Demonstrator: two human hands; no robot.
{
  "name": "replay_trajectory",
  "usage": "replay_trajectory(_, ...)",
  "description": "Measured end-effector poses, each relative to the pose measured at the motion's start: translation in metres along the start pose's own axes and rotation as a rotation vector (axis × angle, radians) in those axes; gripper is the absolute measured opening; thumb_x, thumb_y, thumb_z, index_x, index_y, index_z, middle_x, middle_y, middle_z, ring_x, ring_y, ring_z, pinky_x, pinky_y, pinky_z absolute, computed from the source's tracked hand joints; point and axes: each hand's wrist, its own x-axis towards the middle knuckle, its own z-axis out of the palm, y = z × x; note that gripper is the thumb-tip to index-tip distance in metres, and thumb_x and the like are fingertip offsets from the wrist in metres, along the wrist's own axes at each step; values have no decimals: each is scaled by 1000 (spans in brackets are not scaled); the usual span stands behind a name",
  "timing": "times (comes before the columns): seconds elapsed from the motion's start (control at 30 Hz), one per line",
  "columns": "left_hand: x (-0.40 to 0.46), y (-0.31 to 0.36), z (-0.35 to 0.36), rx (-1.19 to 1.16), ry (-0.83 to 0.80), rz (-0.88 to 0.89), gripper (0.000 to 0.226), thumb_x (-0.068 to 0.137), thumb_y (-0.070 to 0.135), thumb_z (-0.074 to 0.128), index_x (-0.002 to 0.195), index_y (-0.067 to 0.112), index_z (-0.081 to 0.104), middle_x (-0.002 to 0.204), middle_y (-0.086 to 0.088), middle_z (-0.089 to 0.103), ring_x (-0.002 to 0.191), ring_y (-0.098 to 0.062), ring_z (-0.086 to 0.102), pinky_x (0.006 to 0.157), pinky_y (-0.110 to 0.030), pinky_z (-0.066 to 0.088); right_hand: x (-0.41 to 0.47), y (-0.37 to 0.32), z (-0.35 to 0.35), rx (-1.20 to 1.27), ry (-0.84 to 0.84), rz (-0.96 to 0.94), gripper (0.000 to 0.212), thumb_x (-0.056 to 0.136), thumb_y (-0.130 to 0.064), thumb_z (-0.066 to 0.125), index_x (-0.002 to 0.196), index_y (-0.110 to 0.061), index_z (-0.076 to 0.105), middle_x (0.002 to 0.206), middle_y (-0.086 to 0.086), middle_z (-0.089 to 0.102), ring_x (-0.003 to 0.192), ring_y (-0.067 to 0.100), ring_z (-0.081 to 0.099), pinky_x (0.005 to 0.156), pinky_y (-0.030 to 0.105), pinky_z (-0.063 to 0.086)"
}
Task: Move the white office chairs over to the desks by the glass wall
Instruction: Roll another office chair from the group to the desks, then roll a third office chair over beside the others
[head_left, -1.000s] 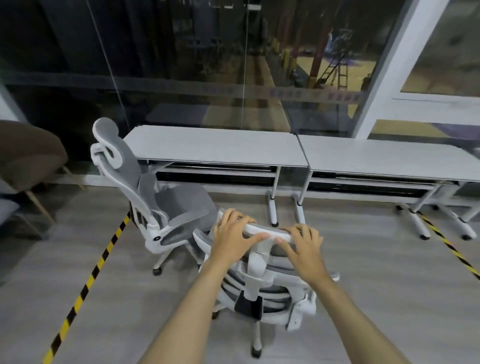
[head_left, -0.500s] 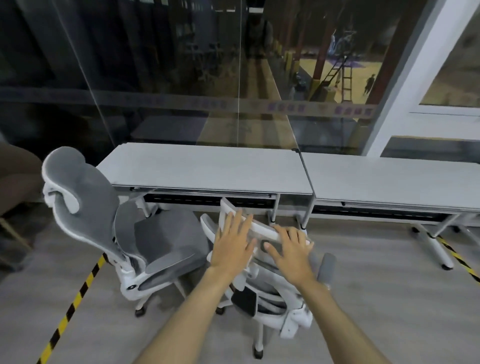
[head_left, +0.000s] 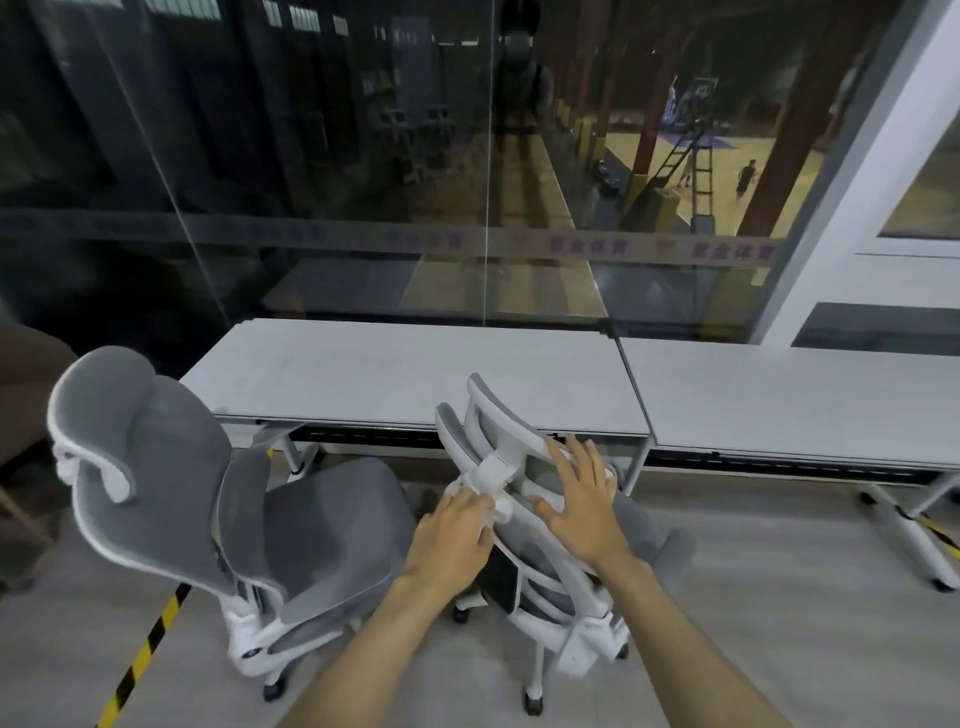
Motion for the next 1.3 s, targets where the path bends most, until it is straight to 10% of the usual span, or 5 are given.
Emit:
replay_trajectory(0.27, 8, -39, -8, -58, -8, 13, 31, 96, 22, 52, 126, 26, 61, 124, 3, 60, 115, -22, 57, 88, -38, 48, -14, -37, -7, -115, -88, -84, 43, 98, -30, 59, 141, -24, 55, 141, 2, 53, 132, 26, 47, 103, 44, 46)
replay_trajectory(0.73, -89, -38, -25, 121, 90, -79, 27, 97, 21, 48, 119, 22, 63, 117, -3, 63, 111, -27, 57, 84, -41, 50, -70, -81, -7, -302, -263, -179, 19, 94, -35, 49, 101, -24, 63, 100, 0, 69, 93, 29, 67, 70, 35, 46)
replay_trajectory(1.3, -509, -6, -52, 147, 275, -934, 33, 99, 26, 47, 130, 26, 59, 132, -2, 59, 113, -29, 62, 87, -40, 50, -335, -284, 49, -150, -653, -874, 27, 93, -36, 53, 114, -30, 68, 110, 0, 73, 106, 27, 66, 87, 38, 54)
